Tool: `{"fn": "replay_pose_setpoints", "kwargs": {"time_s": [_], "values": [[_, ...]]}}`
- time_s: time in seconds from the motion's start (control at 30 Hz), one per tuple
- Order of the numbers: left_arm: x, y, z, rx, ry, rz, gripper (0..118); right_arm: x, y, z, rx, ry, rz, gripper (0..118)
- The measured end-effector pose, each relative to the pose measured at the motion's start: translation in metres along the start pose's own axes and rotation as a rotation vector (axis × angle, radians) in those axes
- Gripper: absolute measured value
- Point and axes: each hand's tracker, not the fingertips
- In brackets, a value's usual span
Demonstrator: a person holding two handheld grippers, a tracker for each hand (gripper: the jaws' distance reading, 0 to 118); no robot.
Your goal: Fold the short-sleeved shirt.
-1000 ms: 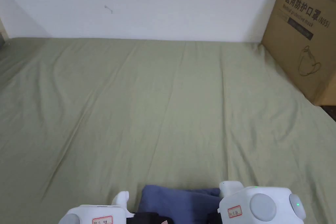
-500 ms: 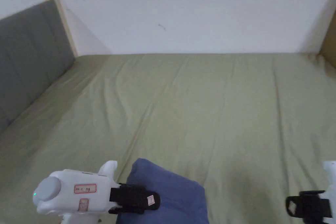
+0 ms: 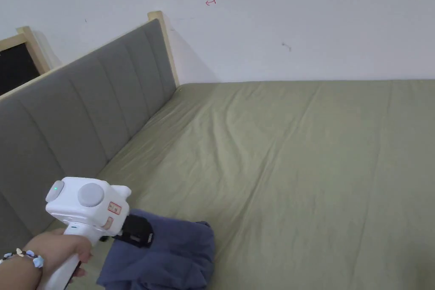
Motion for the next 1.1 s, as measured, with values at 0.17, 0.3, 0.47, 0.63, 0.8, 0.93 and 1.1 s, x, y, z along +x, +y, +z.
{"fn": "replay_pose_setpoints", "kwargs": {"time_s": [0.17,0.3,0.47,0.63,0.8,0.93,1.1], "values": [[-0.044,0.005,0.004,0.175,0.045,0.116,115,0.007,0.002,0.005,0.015,-0.026,-0.010,0],[0.007,-0.015,0.046,0.305,0.014,0.034,115,0.008,0.005,0.009,0.056,-0.116,0.046,0],[0.114,-0.032,0.073,0.384,-0.170,-0.083,75,0.007,0.010,0.011,0.066,-0.102,0.079,0],[0.232,-0.040,0.090,0.397,-0.400,-0.035,1,0.004,0.018,0.023,0.061,-0.057,0.071,0],[0.310,-0.053,0.136,0.745,-0.329,-0.074,1,-0.013,0.025,0.060,0.260,-0.009,0.071,0],[0.335,-0.078,0.172,1.081,-0.274,0.025,1,-0.025,0.020,0.097,0.595,-0.020,0.110,0],[0.355,-0.101,0.203,1.275,-0.153,0.000,1,-0.031,-0.001,0.122,0.964,-0.094,0.173,0]]}}
